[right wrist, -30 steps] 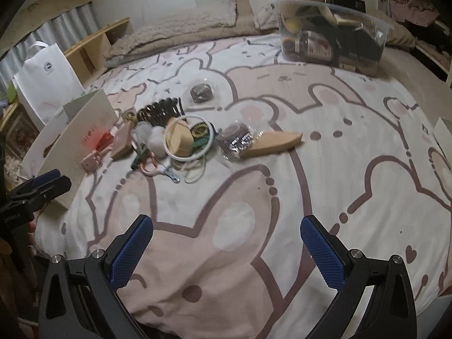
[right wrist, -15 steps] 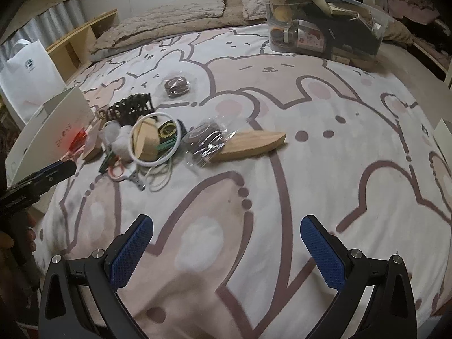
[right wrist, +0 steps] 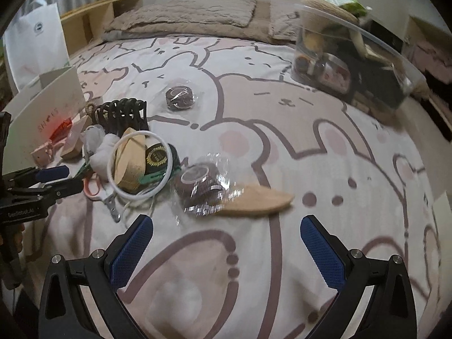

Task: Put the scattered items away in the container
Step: 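Move the left tool to the green clothespin while the right tool approaches the wrapped brown bandage roll, then close the left tool on the green clothespin while the right tool grips the wrapped bandage roll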

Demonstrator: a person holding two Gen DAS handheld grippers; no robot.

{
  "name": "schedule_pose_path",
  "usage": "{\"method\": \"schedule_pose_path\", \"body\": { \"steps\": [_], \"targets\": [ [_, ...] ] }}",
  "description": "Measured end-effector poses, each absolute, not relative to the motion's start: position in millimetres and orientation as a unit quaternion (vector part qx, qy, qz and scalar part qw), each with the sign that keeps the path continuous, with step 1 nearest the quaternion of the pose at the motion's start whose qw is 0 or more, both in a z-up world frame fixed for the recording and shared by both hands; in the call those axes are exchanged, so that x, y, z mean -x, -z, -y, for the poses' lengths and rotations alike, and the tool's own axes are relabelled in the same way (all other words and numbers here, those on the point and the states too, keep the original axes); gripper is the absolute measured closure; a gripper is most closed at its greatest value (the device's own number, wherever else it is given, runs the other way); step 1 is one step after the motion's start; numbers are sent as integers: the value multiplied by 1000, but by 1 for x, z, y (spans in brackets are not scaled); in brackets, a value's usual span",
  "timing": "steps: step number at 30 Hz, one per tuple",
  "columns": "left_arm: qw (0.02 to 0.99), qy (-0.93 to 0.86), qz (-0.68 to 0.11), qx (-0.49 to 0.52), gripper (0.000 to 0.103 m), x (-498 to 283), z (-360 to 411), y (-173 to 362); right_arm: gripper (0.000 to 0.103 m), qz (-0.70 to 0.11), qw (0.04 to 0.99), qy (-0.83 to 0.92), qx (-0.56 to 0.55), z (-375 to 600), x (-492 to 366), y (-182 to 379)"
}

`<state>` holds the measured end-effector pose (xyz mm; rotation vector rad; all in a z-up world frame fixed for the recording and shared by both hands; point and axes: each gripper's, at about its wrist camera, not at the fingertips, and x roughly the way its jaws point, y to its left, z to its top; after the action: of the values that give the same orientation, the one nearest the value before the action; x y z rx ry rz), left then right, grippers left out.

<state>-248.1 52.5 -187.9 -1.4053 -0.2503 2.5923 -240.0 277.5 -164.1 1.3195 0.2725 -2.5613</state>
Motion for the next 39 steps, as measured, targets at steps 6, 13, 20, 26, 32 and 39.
{"method": "schedule_pose_path", "body": {
  "steps": [6, 13, 20, 26, 32, 39],
  "targets": [
    [102, -863, 100, 484, 45, 253, -54, 201, 0, -135, 126, 876, -446, -267, 259, 168],
    [112, -859, 127, 483, 46, 254, -46, 205, 0, -227, 144, 857, -439, -247, 270, 183],
    [101, -864, 146, 471, 69, 252, -34, 208, 0, -232, 152, 841, -464, -240, 284, 198],
    [109, -860, 159, 473, 83, 255, -31, 206, 0, -238, 151, 832, -478, -229, 286, 205],
    [122, -857, 151, 477, 87, 253, -40, 199, 41, -225, 151, 835, -479, -230, 276, 205],
    [124, -857, 143, 478, 87, 235, -42, 194, 56, -174, 155, 847, -478, -245, 247, 197]
  ]
}}
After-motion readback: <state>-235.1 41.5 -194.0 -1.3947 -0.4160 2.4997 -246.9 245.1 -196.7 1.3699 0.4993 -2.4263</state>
